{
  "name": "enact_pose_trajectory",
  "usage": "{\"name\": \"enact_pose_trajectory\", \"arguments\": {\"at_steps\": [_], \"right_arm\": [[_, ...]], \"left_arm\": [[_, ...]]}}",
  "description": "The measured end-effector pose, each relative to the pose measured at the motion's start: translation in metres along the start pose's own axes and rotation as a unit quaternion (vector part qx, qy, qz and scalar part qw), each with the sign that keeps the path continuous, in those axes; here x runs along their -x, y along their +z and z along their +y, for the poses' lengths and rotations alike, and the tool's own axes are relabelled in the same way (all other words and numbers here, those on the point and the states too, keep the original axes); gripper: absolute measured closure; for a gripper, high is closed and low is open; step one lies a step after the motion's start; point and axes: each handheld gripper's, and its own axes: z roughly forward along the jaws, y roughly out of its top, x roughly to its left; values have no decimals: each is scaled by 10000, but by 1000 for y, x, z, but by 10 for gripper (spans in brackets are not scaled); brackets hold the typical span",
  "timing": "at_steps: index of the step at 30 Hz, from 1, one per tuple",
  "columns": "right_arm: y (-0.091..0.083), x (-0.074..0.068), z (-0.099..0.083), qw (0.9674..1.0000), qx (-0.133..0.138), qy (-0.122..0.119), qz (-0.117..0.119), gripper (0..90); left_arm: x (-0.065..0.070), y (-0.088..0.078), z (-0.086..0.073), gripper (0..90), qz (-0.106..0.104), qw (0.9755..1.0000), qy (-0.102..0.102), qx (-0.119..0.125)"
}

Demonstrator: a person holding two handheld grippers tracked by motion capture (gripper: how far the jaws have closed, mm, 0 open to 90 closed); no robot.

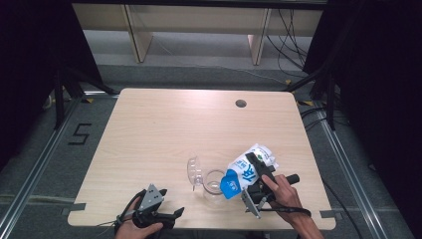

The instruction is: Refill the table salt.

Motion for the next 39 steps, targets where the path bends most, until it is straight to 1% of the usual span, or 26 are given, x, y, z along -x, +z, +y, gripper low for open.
{"name": "enact_pose_trajectory", "arguments": {"at_steps": [2,3,5,6,7,8,9,11,12,13,14,16,18,20,22,23,25,26,27,29,30,31,32,33,34,39], "right_arm": [[1,0,0,10000,67,-47,15,460],[1,3,0,9996,114,-245,-65,460],[1,3,0,9996,105,-245,-68,460],[2,1,0,9998,116,-148,-43,461],[1,0,0,10000,35,-81,5,461],[0,1,0,9997,-17,-227,-23,462],[1,3,1,9995,60,-303,-98,462],[0,2,1,9997,1,-218,-59,462],[2,6,2,9986,163,-490,-98,463],[0,7,2,9981,111,-598,-136,465],[-1,6,2,9987,47,-492,-93,465],[0,5,2,9986,44,-522,-105,465],[0,5,2,9985,43,-529,-128,466],[0,5,2,9983,38,-568,-153,467],[0,5,2,9981,30,-592,-154,467],[0,5,2,9980,30,-604,-162,467],[0,5,2,9977,38,-659,-164,467],[1,2,1,9989,82,-438,-144,468],[1,1,1,9990,24,-424,-125,471],[0,4,2,9976,68,-650,-206,471],[1,2,1,9989,47,-443,-172,471],[0,1,1,9990,26,-412,-151,471],[1,2,1,9989,45,-441,-179,472],[0,2,1,9987,35,-462,-197,473],[0,2,1,9987,33,-463,-203,473],[1,3,1,9981,21,-590,-178,473]], "left_arm": [[-1,0,0,158,-16,10000,87,13],[-1,0,0,157,-16,10000,74,13],[0,0,0,158,-56,10000,-27,35],[1,1,0,157,-86,9998,-104,109],[0,1,0,157,-66,9999,-29,103],[0,1,0,158,-63,9999,-30,105],[-1,0,0,158,-18,10000,80,5],[-1,0,0,158,-24,10000,63,3],[-1,0,0,158,-10,10000,57,12],[-1,0,0,157,-15,10000,19,18],[-1,0,0,157,-22,10000,29,16],[1,1,0,158,-91,9998,-102,109],[1,1,0,157,-72,9999,-98,105],[-1,1,1,157,-81,9999,74,58],[1,2,0,158,-87,9999,19,89],[-1,1,1,158,-69,9998,159,2],[0,1,1,158,-91,9999,61,78],[0,2,1,158,-100,9999,30,103],[0,1,1,158,-90,9999,23,77],[0,1,1,158,-80,9999,45,96],[0,1,1,158,-51,9999,45,90],[-1,1,1,158,-61,9999,92,59],[0,1,1,157,-90,9999,53,80],[-2,0,1,158,-47,9999,146,7],[0,1,1,157,-89,9999,61,79],[0,1,1,158,-79,9999,62,79]]}}
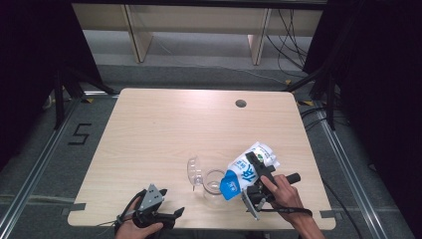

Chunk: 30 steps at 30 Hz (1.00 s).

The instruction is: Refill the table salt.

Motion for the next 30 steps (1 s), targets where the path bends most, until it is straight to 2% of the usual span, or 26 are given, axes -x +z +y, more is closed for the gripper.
{"name": "enact_pose_trajectory", "arguments": {"at_steps": [2,3,5,6,8,10,11,12,13,14,15,16,19,20,21,23,25,26,27,28,29,30], "right_arm": [[-1,0,0,10000,-59,-49,0,473],[-1,-2,0,9999,-75,78,-21,473],[0,-1,1,10000,12,0,-45,474],[1,0,1,10000,35,-60,-66,474],[0,-1,1,9999,22,63,-77,475],[-1,3,2,9996,-13,-242,-109,475],[-2,4,2,9997,-56,-207,-108,475],[-2,4,2,9996,-42,-268,-104,475],[-2,2,2,9998,-142,-152,-42,475],[0,1,1,9999,25,-134,-85,475],[0,2,2,9996,71,-223,-157,475],[0,0,2,9999,-12,-135,-107,476],[-1,-1,2,9998,-67,-124,-153,479],[0,-1,2,9998,-64,-157,-131,479],[0,2,3,9994,-32,-300,-177,479],[0,-2,2,9998,-68,-97,-135,479],[0,-2,2,9999,-26,-84,-147,479],[2,-3,3,9997,71,-44,-221,479],[2,-2,3,9997,81,-73,-230,479],[2,-1,3,9993,111,-221,-283,479],[2,-3,3,9998,65,-89,-177,480],[2,-3,2,9998,17,-97,-145,480]], "left_arm": [[0,0,0,158,0,10000,0,0],[0,0,0,158,5,10000,27,-24],[0,0,0,158,-3,10000,0,5],[-2,-1,0,158,38,9999,113,-90],[-2,-1,0,157,37,9999,98,-87],[-2,-1,0,157,38,9999,99,-85],[-2,-1,0,158,37,9999,98,-88],[0,0,0,158,-4,10000,-1,2],[0,0,0,158,0,10000,1,0],[0,0,0,158,-1,10000,2,0],[0,0,0,158,1,10000,-5,5],[0,0,0,158,0,10000,-3,7],[0,0,0,158,-2,10000,-7,10],[0,0,0,158,-3,10000,-6,8],[-2,-1,0,158,36,9999,88,-72],[0,0,0,157,-5,10000,-3,6],[0,0,0,158,-6,10000,-4,6],[-2,-1,0,158,36,9999,98,-79],[0,0,0,158,-14,10000,-8,3],[-1,0,0,158,-2,10000,20,-17],[-1,0,0,158,-1,10000,19,-16],[-1,0,0,158,3,10000,23,-25]]}}
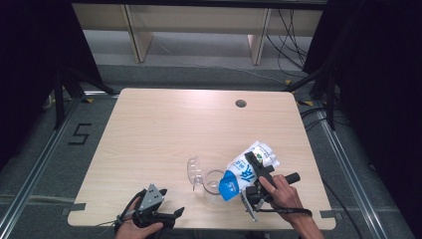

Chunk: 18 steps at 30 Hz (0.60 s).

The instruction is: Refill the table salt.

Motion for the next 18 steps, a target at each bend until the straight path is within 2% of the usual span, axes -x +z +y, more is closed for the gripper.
{"name": "enact_pose_trajectory", "arguments": {"at_steps": [3,5,7,8,9,12,14,18], "right_arm": [[0,-1,0,10000,-20,31,6,481],[-2,-1,0,9999,-147,30,75,480],[-2,-1,1,9999,-124,21,25,481],[-1,2,1,9999,-83,-138,-23,481],[-2,2,2,9998,-117,-154,30,481],[-3,0,1,9998,-212,34,60,481],[-2,-1,1,9998,-165,59,43,482],[-3,0,1,9997,-221,-66,35,482]], "left_arm": [[1,0,0,158,-6,10000,-25,30],[0,0,0,158,-10,10000,-28,30],[1,0,0,158,22,10000,-33,32],[0,0,0,158,3,10000,-34,43],[-1,0,0,158,40,10000,40,-25],[-1,-1,0,158,61,10000,66,-44],[-1,-1,0,158,62,9999,67,-45],[-1,-1,0,158,62,9999,72,-46]]}}
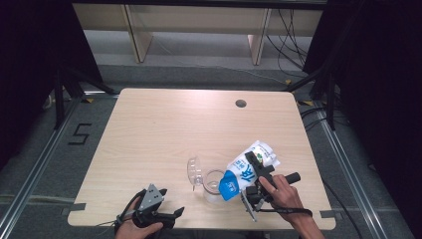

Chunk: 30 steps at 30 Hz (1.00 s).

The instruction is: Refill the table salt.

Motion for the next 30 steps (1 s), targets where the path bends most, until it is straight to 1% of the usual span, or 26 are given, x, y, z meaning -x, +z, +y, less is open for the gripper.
{"name": "enact_pose_trajectory", "arguments": {"at_steps": [1,2,3,4,6,7,8,10,11,12,13,14,15,16,17,18,19,20,21,22,23,24,25,27,28,30], "right_arm": [[0,0,0,10000,35,29,3,482],[-1,1,0,10000,-29,-18,24,482],[0,0,1,10000,-16,-12,2,482],[1,2,1,9999,80,-118,-53,482],[0,0,2,10000,42,-37,-1,483],[1,0,2,9999,121,-96,-57,484],[1,1,2,9998,130,-123,-74,485],[1,0,2,9999,85,-62,-18,485],[1,-1,2,10000,82,-6,-23,485],[1,-1,2,10000,80,-9,-32,485],[1,-1,2,10000,71,1,-29,485],[2,-2,2,9998,166,38,-93,486],[2,0,2,9997,207,-58,-151,485],[2,0,2,9996,222,-60,-170,485],[2,1,2,9998,156,-82,-69,485],[1,0,2,9999,82,-52,-73,485],[2,1,2,9997,173,-108,-121,485],[1,1,2,9999,89,-120,-57,486],[0,0,3,10000,13,-75,-57,486],[0,-1,3,10000,-26,-33,-22,486],[0,1,2,9999,-3,-168,-33,486],[-1,1,3,9999,-38,-165,-11,486],[0,1,3,9999,-7,-151,-36,488],[0,2,3,9998,19,-194,-64,489],[-1,1,3,9999,-23,-133,-58,489],[0,2,3,9999,-7,-161,-63,490]], "left_arm": [[0,0,0,158,0,10000,0,3],[0,0,0,158,-7,10000,0,4],[0,0,0,158,1,10000,-3,5],[0,0,0,158,2,10000,-1,1],[0,0,0,158,2,10000,-3,3],[0,0,0,158,-7,10000,-31,29],[1,1,0,158,-64,9999,-80,82],[1,1,0,158,-30,9999,-88,80],[0,0,0,158,0,10000,19,-8],[2,1,0,158,-39,9999,-92,84],[1,1,0,158,-18,10000,-56,55],[1,1,0,158,-19,10000,-62,59],[0,0,0,158,3,10000,15,-7],[1,0,0,158,-6,10000,-26,31],[1,1,0,158,-32,9999,-72,70],[1,1,0,158,-31,9999,-73,71],[1,1,0,158,-31,10000,-67,65],[1,0,0,158,-7,10000,-21,28],[-1,0,0,158,-24,10000,20,-13],[0,0,0,158,-16,10000,15,-6],[0,1,0,158,-25,10000,-16,35],[0,0,0,158,-11,10000,-2,10],[1,1,0,158,-31,9999,-69,67],[1,1,0,158,-29,10000,-67,68],[1,1,0,158,-46,9999,-69,75],[1,1,0,158,-54,9999,-62,79]]}}
